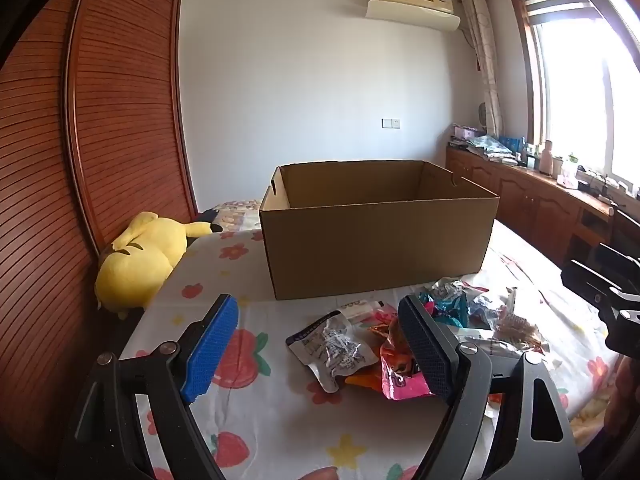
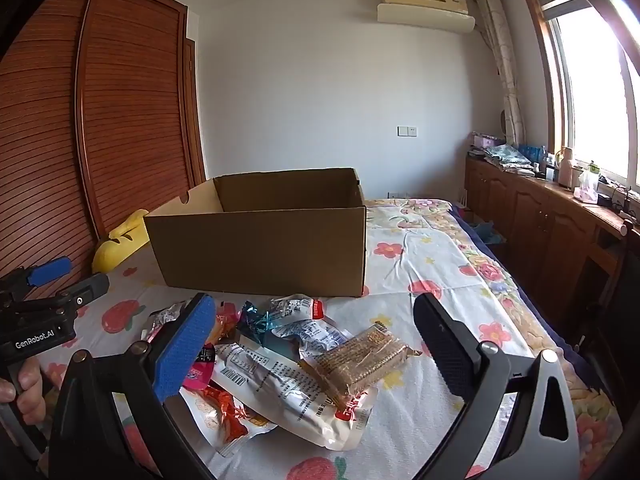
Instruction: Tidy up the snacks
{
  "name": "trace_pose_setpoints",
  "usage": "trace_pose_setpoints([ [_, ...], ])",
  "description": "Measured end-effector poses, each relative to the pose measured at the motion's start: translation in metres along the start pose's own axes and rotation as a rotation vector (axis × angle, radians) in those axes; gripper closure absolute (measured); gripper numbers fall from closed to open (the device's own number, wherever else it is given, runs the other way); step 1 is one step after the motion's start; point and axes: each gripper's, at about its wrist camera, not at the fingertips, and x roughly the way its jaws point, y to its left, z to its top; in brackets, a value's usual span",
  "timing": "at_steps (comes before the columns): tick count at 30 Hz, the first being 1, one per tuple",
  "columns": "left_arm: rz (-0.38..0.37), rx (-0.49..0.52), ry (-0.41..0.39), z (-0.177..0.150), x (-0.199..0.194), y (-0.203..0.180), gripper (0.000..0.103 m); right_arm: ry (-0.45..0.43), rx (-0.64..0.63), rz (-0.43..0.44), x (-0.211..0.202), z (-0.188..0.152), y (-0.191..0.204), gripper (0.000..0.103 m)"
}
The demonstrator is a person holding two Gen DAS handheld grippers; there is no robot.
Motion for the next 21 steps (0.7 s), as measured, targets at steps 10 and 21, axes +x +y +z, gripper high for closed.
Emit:
trace_pose_setpoints([
  [10,-0.001,0.005,0.011,-0.0011,0.0020,0.0018,0.019,-0.009,-0.004,-0.007,0.0028,0.0001,-0.0038,0.003],
  [21,0.000,0.016,0.006,-0.0016,-0.0002,-0.0001,0.019,-0.015,-0.001,-0.016,-0.0011,-0.0002,-0.0030,0.003],
])
